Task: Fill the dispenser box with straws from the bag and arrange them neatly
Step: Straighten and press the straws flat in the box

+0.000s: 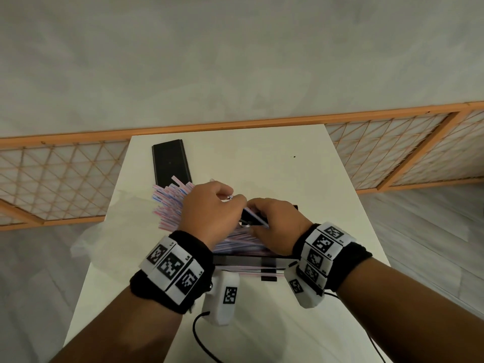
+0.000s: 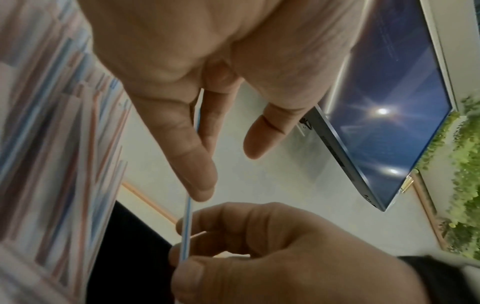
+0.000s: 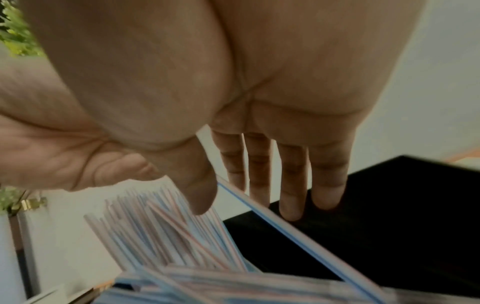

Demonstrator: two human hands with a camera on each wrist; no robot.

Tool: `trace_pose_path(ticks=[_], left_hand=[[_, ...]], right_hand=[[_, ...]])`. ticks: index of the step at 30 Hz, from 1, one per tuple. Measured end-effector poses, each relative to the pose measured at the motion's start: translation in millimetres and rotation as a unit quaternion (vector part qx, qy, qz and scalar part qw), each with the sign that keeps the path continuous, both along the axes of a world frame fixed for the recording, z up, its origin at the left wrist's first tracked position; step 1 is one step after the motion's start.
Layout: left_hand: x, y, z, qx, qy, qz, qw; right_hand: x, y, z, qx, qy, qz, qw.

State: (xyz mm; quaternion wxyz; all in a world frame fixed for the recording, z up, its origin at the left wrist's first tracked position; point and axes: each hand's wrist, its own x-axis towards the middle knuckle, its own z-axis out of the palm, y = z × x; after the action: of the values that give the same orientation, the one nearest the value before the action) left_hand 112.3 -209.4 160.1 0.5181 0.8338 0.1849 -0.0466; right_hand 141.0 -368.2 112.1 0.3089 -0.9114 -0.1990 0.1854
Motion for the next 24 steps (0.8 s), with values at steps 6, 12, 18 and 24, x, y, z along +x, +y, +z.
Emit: trace_pose_path(ticks=[6,12,18,24], left_hand=[[-11,18,9,0.117,0.074,-0.121,0.983],[19,-2,7,-0.27,0.153,0.057,0.949],[40,-32,-35,-0.359,0.242,0.122,0.893],[56,-34,-53,-0.407,0.212,0.208,0.864]], right_hand=[[-3,10,-18,-0.109,0.04,0.025,0.993],[-8,16,-24,-0.121,0.067,0.107,0.984],[-12,12,-21,-0.205,0.053,0.194,0.958],[-5,-9,-38,-0.181,-0.01,0.159,0.97]])
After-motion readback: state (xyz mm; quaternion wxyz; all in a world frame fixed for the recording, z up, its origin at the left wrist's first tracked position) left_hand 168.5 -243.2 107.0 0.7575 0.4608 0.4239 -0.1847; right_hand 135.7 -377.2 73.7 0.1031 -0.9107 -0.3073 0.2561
